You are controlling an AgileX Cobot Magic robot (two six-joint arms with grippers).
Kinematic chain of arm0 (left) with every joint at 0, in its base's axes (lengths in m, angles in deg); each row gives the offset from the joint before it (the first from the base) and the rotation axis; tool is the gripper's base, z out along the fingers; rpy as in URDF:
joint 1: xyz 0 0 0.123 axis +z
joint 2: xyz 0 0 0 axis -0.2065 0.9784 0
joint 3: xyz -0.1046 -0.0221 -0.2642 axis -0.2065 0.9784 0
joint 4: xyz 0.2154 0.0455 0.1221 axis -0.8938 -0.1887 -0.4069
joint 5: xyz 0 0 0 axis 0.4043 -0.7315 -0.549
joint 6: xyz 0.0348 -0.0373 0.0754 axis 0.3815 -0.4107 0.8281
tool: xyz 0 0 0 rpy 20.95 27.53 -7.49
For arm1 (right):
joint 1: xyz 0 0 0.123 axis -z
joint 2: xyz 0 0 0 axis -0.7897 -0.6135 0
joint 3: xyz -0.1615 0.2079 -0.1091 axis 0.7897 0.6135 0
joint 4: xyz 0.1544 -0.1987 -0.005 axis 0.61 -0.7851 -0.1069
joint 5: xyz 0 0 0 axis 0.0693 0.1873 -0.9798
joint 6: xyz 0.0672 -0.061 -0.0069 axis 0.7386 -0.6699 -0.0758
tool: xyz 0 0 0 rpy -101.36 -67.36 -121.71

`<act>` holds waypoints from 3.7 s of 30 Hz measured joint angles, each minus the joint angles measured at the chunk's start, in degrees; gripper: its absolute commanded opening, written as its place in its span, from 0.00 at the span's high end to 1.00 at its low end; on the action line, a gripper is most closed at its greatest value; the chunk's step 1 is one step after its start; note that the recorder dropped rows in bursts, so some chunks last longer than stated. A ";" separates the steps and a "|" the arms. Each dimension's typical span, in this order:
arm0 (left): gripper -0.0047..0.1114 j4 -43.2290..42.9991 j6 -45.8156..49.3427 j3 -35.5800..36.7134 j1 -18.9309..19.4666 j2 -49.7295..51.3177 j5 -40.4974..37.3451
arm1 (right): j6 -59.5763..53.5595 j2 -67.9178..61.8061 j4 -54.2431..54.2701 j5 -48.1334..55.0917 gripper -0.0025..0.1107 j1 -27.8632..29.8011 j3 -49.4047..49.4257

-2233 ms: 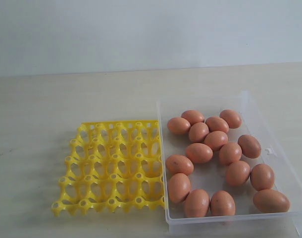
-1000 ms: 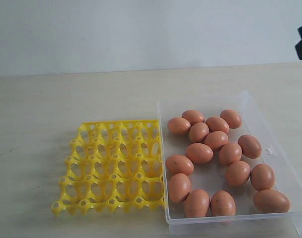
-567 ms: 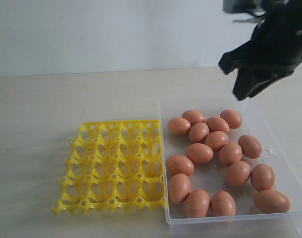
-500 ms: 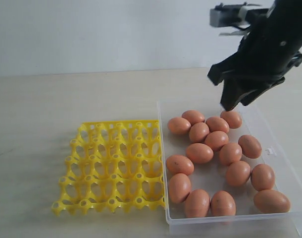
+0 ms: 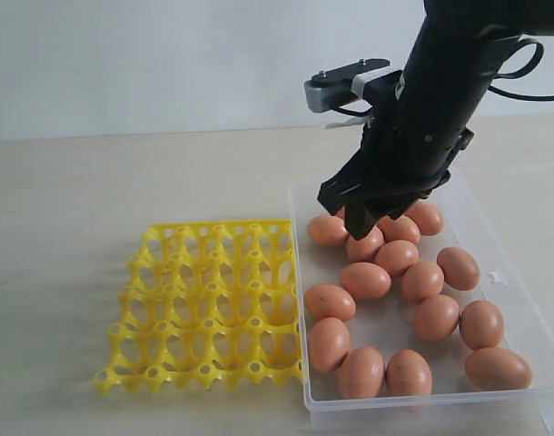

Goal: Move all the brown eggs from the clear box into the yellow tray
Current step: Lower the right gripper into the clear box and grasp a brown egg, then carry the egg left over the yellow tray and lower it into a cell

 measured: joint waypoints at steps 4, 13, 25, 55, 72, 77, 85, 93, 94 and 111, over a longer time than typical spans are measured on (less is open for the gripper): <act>0.96 0.00 0.00 0.00 0.00 0.00 0.00 | 4.99 -0.50 0.88 -1.94 0.54 -0.22 0.59; 0.96 0.00 0.00 0.00 0.00 0.00 0.00 | 17.22 -6.19 -5.02 -6.95 0.48 1.46 0.67; 0.96 0.00 0.00 0.00 0.00 0.00 0.00 | 18.21 -10.78 -1.13 -17.41 0.52 7.23 0.67; 0.96 0.00 0.00 0.00 0.00 0.00 0.00 | 6.03 -17.57 -1.60 -15.13 0.52 8.10 -5.01; 0.96 0.00 0.00 0.00 0.00 0.00 0.00 | 4.92 -19.30 -11.75 -19.63 0.52 8.81 -5.01; 0.96 0.00 0.00 0.00 0.00 0.00 0.00 | 3.38 -20.53 -11.75 -19.87 0.52 8.81 -5.01; 0.96 0.00 0.00 0.00 0.00 0.00 0.00 | 1.29 -21.83 -11.88 -21.28 0.52 8.81 -5.01; 0.96 0.00 0.00 0.00 0.00 0.00 0.00 | 1.06 -24.35 -11.91 -22.33 0.52 8.81 -5.01; 0.96 0.00 0.00 0.00 0.00 0.00 0.00 | 1.06 -24.38 -11.91 -22.33 0.55 8.81 -5.01; 0.96 0.00 0.00 0.00 0.00 0.00 0.00 | 0.71 -17.93 -11.47 -21.43 0.98 8.81 -5.19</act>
